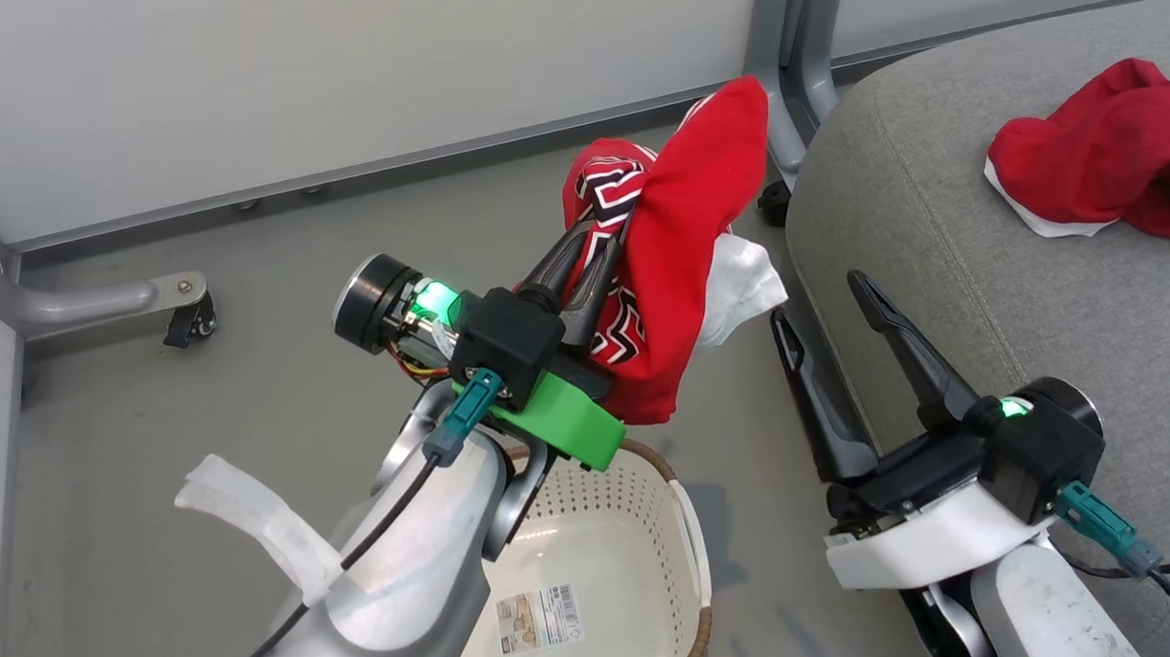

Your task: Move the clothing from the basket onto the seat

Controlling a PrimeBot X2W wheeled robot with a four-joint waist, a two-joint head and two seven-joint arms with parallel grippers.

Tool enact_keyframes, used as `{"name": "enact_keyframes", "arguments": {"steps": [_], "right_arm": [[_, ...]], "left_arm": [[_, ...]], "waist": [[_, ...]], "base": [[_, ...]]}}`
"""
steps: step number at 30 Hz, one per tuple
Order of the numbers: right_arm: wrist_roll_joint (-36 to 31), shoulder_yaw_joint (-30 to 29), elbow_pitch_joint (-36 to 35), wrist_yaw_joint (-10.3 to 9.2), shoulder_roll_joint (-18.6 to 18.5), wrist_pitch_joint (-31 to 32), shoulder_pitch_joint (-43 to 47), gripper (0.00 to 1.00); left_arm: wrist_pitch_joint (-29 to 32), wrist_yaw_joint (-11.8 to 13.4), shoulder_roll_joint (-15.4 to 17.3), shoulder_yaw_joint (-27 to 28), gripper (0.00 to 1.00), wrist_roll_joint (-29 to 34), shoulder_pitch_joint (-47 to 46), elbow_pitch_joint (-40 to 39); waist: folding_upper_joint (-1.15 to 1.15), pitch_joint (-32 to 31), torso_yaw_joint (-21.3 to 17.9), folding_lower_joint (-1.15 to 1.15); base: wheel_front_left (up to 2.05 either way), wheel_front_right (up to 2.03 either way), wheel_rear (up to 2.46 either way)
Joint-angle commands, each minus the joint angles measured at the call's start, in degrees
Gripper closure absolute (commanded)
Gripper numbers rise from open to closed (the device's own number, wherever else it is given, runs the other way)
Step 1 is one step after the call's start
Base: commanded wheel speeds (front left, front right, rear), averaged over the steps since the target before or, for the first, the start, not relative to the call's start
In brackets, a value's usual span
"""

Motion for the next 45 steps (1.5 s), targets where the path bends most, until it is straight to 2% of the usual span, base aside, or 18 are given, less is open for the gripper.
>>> {"name": "enact_keyframes", "arguments": {"steps": [1, 7, 14, 21, 27, 33, 41, 42, 43, 44, 45], "right_arm": [[0.5, 1.0, -0.8, -0.06, -0.1, 0.0, -0.7, 0.0], [-0.6, 3.6, 0.0, -0.06, -0.2, 0.0, -2.3, 0.0], [-4.0, 2.5, 5.2, -0.06, -0.2, 0.0, -4.6, 0.0], [-9.7, 4.6, 9.6, -0.06, -1.0, 0.0, -7.8, 0.0], [-15.5, 5.1, 12.7, -0.06, -2.0, 0.0, -10.0, 0.0], [-15.6, 3.9, 15.2, -0.06, -1.3, 0.0, -12.0, 0.0], [-11.9, 2.3, 17.4, -0.07, -0.4, 0.0, -13.8, 0.0], [-11.1, 2.0, 17.6, -0.06, -0.4, 0.0, -13.8, 0.47], [-10.8, 2.1, 17.6, -0.07, -0.3, 0.0, -13.9, 0.77], [-9.7, 1.8, 17.3, -0.07, -0.2, 0.0, -14.0, 1.0], [-9.1, 1.5, 17.2, -0.06, -0.2, 0.0, -13.9, 1.0]], "left_arm": [[-0.2, 0.3, 0.3, 0.0, 1.0, 0.3, 1.1, 0.0], [-0.2, -0.1, 0.1, -0.6, 1.0, 0.3, 0.5, -0.5], [-0.2, -0.6, -0.2, -2.1, 1.0, 0.2, -0.7, -2.4], [-0.2, -1.0, -0.3, -4.3, 1.0, -0.9, -0.5, -3.4], [-0.2, -0.4, -0.4, -5.9, 1.0, -2.0, -0.8, -3.3], [-0.2, 0.0, -0.4, -8.0, 1.0, -3.9, -1.2, -3.9], [-0.2, 0.6, -0.4, -10.9, 1.0, -5.7, -1.6, -4.1], [-0.2, 0.6, -0.3, -11.1, 1.0, -6.0, -1.7, -3.8], [-0.2, 0.7, -0.4, -11.2, 1.0, -6.1, -1.7, -3.7], [-0.2, 0.7, -0.4, -11.4, 1.0, -6.3, -1.8, -3.5], [-0.2, 0.7, -0.4, -11.5, 1.0, -6.5, -1.8, -3.2]], "waist": [[0.6, 0.2, 0.0, 0.0], [0.6, 1.2, 0.2, 0.0], [0.6, 2.2, 0.8, 0.0], [0.6, 2.2, 1.1, 0.0], [0.6, 2.2, 0.9, 0.0], [0.6, 2.7, 1.0, 0.0], [0.6, 3.7, 1.8, 0.0], [0.6, 3.8, 2.0, 0.0], [0.6, 3.9, 2.1, 0.0], [0.6, 4.0, 2.1, 0.0], [0.6, 4.1, 2.2, 0.0]], "base": [[0.0, 0.0, 0.0], [0.0, 0.0, 0.0], [0.0, 0.0, 0.0], [0.0, 0.0, 0.0], [0.0, 0.0, 0.0], [0.0, 0.0, 0.0], [0.0, 0.0, 0.0], [0.0, 0.0, 0.0], [0.0, 0.0, 0.0], [0.0, 0.0, 0.0], [0.0, 0.0, 0.0]]}}
